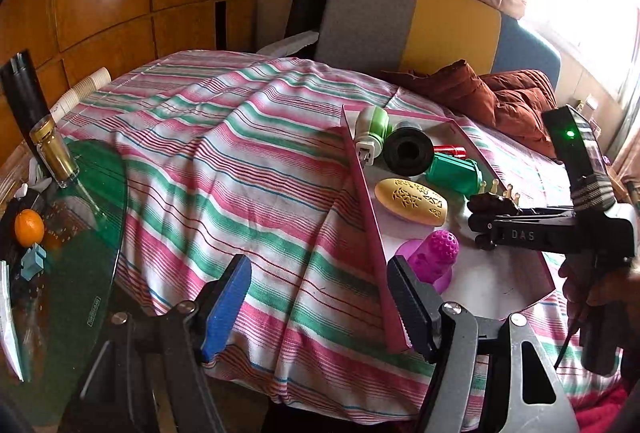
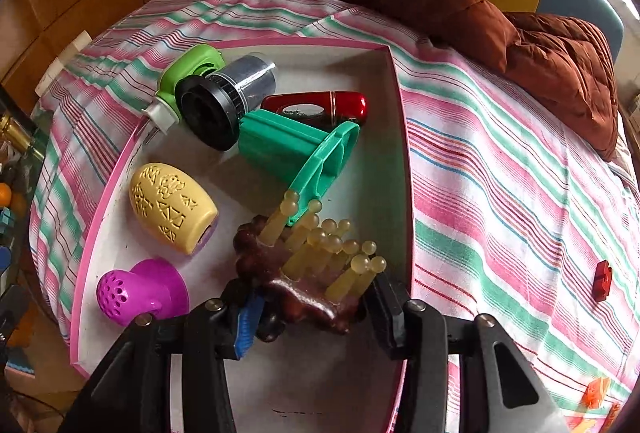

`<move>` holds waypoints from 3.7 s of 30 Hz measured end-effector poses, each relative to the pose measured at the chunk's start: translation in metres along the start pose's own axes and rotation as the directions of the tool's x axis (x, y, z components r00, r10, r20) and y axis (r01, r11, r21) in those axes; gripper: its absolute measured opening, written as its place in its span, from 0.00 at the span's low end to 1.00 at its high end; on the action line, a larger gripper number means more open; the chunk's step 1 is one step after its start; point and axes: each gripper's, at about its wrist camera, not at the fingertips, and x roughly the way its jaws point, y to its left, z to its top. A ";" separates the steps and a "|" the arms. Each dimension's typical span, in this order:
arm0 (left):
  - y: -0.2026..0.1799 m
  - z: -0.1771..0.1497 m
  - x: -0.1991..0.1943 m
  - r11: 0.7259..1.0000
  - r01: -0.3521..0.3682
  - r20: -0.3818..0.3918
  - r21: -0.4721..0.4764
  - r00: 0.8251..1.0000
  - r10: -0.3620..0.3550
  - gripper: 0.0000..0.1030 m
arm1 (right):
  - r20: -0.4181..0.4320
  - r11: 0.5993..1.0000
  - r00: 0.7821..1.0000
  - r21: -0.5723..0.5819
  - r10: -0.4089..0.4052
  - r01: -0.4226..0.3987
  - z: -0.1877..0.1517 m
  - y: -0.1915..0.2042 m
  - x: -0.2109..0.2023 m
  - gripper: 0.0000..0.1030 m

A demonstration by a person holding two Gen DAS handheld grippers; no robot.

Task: Organize rigid objects
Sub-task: 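Lower the brown peg toy into the tray and open the right gripper, then move the right gripper toward the yellow chute while the left approaches the red puzzle piece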

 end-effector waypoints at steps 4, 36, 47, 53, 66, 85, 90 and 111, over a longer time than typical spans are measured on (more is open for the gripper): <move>0.000 0.000 0.000 1.000 -0.004 0.000 0.004 1.000 0.004 0.69 | 0.024 0.999 0.999 0.041 0.035 -0.036 -0.007 -0.009 -0.011 0.47; -0.036 0.012 -0.037 0.993 0.018 0.096 0.120 0.995 -0.030 0.69 | 0.193 0.965 0.981 0.261 -0.028 -0.024 -0.074 -0.118 -0.109 0.56; -0.083 0.020 -0.042 0.969 0.059 0.106 0.239 0.991 -0.087 0.69 | 0.170 0.819 0.952 0.562 -0.253 0.117 -0.134 -0.249 -0.135 0.56; -0.117 0.023 -0.039 0.951 0.094 0.092 0.293 0.988 -0.126 0.71 | 0.127 0.598 0.944 0.797 -0.304 0.086 -0.183 -0.314 -0.138 0.56; -0.167 0.007 -0.029 0.909 0.173 0.024 0.378 0.980 -0.196 0.71 | 0.140 0.468 0.954 0.884 -0.264 0.000 -0.204 -0.334 -0.141 0.56; -0.230 -0.007 -0.007 0.834 0.296 -0.109 0.466 0.954 -0.278 0.71 | 0.134 0.268 0.970 0.961 -0.205 -0.076 -0.239 -0.358 -0.138 0.56; -0.261 -0.011 0.007 0.805 0.343 -0.168 0.483 0.939 -0.299 0.71 | 0.155 0.279 0.969 0.955 -0.193 -0.097 -0.236 -0.358 -0.139 0.56; -0.306 -0.033 0.034 0.759 0.390 -0.255 0.521 0.920 -0.297 0.71 | 0.283 0.102 0.914 0.959 -0.292 -0.265 -0.276 -0.381 -0.171 0.56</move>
